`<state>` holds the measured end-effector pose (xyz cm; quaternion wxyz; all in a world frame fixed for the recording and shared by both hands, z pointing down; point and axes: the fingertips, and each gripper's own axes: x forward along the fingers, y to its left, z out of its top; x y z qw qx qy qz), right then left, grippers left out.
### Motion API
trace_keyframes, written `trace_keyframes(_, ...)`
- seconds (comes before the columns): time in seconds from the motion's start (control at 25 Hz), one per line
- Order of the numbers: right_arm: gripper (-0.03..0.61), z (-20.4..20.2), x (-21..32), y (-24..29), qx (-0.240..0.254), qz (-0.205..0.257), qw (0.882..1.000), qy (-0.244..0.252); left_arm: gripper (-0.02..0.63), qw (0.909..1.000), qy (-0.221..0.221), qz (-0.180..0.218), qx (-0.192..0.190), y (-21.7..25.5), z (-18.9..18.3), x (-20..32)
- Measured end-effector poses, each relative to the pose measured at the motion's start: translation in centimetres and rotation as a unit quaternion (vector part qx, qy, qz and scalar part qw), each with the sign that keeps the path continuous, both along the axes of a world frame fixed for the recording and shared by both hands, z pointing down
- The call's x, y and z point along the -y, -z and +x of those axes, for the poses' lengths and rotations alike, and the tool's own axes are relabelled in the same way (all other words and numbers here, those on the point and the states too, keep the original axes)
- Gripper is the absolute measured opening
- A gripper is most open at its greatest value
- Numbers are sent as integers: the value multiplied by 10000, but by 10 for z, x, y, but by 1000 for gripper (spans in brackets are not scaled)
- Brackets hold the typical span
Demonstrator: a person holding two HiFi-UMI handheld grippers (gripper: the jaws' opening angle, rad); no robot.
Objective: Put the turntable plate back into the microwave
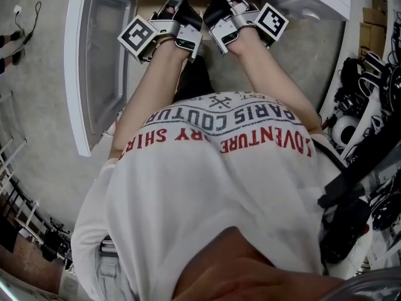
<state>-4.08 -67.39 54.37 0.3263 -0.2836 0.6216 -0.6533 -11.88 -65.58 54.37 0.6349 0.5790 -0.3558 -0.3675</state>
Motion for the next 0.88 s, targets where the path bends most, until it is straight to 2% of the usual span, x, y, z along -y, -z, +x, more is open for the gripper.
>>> trace_keyframes(0.2, 44, -3, 14, 3, 3, -79, 10000, -8, 28, 9999, 117, -67, -100, 0, -4, 16)
trace_keyframes(0.44, 46, -4, 21, 12, -115, -14, 9999, -42, 28, 9999, 152, 11, -4, 3, -6, 26)
trace_keyframes(0.76, 63, -6, 18, 15, -631, -150, 9978, 141, 28, 9985, 371, -62, -396, 4, -5, 29)
trace_keyframes(0.88, 66, -6, 14, 13, -567, -215, 9980, 174, 28, 9988, 390, -37, -302, 3, -8, 35)
